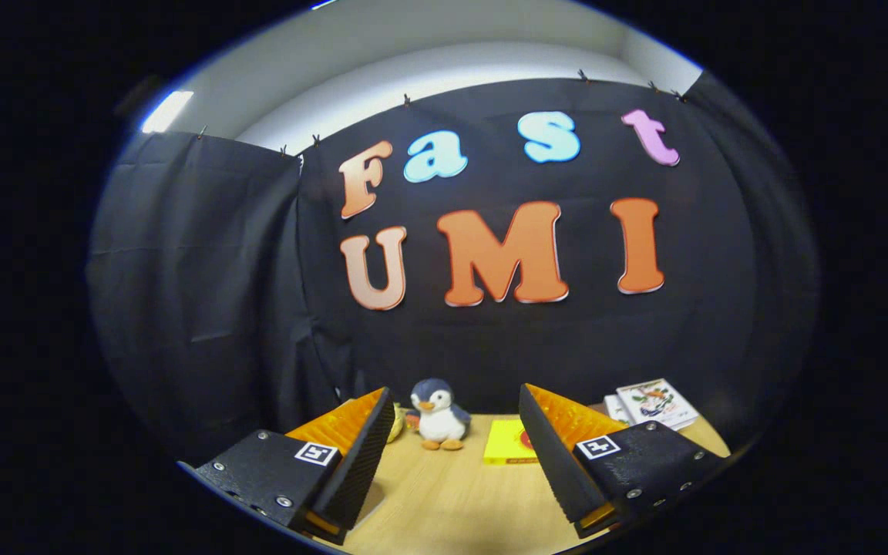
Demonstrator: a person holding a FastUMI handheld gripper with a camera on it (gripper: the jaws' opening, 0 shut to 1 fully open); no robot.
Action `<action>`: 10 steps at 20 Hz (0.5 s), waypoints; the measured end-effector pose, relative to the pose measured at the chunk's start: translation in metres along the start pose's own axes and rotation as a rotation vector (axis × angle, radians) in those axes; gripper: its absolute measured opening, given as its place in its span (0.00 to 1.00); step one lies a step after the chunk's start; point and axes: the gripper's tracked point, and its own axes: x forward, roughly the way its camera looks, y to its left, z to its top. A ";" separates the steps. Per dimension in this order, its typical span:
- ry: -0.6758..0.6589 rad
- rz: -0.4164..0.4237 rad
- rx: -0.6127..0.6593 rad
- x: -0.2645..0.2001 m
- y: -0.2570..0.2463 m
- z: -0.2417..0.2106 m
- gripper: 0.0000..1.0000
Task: Open the storage box then place both shoes into the box .Put the left shoe in first, then the right shoe, with the right side of both shoes facing outward in a uniform manner.
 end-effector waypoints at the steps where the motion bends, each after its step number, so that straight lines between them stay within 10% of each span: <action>1: -0.042 -0.019 -0.022 -0.003 -0.014 0.009 0.97; 10: -0.155 -0.095 -0.042 -0.019 -0.083 0.029 0.98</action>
